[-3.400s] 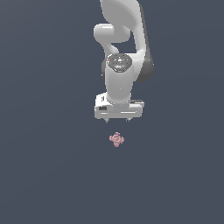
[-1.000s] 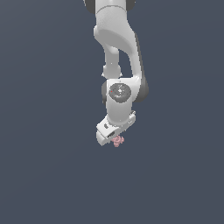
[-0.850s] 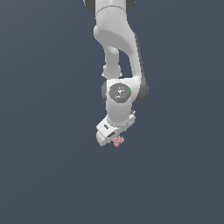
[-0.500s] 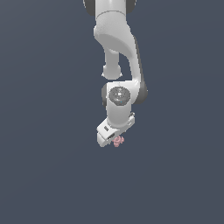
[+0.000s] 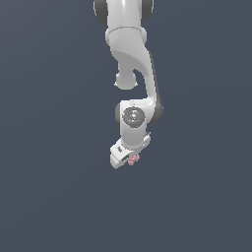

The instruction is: Pick up the object and move it to a goal position.

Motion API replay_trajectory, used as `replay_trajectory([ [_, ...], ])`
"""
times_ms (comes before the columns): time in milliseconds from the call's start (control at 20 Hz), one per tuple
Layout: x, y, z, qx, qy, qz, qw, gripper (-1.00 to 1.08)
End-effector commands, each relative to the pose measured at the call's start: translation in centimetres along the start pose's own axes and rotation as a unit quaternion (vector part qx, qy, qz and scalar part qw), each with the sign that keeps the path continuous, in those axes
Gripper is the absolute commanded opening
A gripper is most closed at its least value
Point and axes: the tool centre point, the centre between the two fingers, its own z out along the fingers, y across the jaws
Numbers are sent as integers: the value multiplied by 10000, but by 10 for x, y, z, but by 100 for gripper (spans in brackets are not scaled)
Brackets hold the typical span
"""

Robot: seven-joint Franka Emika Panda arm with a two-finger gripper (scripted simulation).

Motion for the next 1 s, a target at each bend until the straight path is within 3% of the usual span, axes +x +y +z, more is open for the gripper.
replay_trajectory([
  [0,1,1,0,-6,7,-1,10000,-100],
  [600,2,1,-2,-13,18,-7,10000,-100],
  [950,19,0,-38,-126,194,-106,9997,-100],
])
